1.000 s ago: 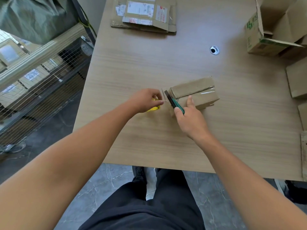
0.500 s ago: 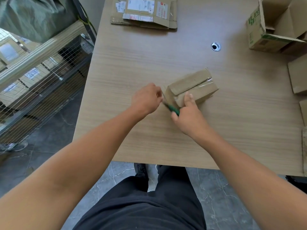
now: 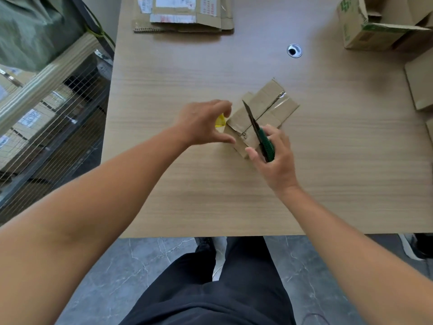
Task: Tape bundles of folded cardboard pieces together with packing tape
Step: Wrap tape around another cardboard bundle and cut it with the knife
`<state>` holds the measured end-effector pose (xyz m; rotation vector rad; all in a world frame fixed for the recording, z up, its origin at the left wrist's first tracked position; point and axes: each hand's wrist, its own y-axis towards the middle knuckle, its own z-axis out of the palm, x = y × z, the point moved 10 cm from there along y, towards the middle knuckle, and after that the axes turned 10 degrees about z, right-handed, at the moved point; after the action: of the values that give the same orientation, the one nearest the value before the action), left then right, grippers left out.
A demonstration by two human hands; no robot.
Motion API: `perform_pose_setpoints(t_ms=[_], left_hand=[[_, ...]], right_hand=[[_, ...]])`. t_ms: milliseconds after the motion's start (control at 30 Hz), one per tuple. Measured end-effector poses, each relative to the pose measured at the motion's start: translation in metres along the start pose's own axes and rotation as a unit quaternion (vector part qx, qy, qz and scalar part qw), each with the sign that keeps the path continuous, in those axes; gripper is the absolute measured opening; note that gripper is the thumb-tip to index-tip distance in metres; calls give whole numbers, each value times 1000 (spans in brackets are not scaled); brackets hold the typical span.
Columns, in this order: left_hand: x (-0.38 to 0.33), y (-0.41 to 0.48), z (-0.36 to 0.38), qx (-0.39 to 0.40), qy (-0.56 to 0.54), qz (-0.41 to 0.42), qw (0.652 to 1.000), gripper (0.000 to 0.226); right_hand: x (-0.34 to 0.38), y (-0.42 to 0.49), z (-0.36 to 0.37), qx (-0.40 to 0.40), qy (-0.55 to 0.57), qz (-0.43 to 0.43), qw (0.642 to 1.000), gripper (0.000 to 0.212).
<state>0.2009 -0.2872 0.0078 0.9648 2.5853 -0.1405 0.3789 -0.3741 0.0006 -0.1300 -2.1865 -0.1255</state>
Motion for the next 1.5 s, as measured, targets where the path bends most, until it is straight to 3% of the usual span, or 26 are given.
perform_pose_setpoints(t_ms=[133,267,367,533,700,767,867,933,1033,1200,1300,1433,1500], left_hand=[[-10,-5,11,-100,21,11,995,62],[-14,-16,14,-180,51,-22,982,58],[-12,-22,23,-171,19,-67,983,53],[-16,-30,27,-128,-54,-91,986,46],[-22,-45,26,-90,-176,-131,971,29],[-24,-59,20,-96,-200,-167,961,26],[-34,-74,8,-105,-252,-187,943,17],[-47,-73,-3,-110,-291,-174,934,18],[-74,-65,-23,-116,-326,-117,931,22],[-117,-54,-43,-111,-335,-32,935,23],[-135,-53,-54,-127,-321,-14,939,21],[-150,-51,-65,-151,-293,-5,944,18],[-160,-49,-69,-159,-279,-4,947,18]], right_hand=[[-20,-2,9,-76,50,26,996,30],[-21,-2,12,-95,83,-3,992,31],[-26,12,10,-56,58,-30,996,30],[-10,26,6,32,-55,-158,985,35],[0,40,9,145,-78,-112,980,23],[12,33,0,142,-61,-82,985,25],[31,15,-31,43,-2,-32,999,21],[30,-2,-45,24,71,74,994,19],[41,-29,-40,87,218,173,957,16],[70,-48,-52,85,247,146,954,13],[74,-49,-69,51,216,148,964,12],[90,-48,-87,74,106,102,986,26],[95,-48,-101,81,84,82,990,22]])
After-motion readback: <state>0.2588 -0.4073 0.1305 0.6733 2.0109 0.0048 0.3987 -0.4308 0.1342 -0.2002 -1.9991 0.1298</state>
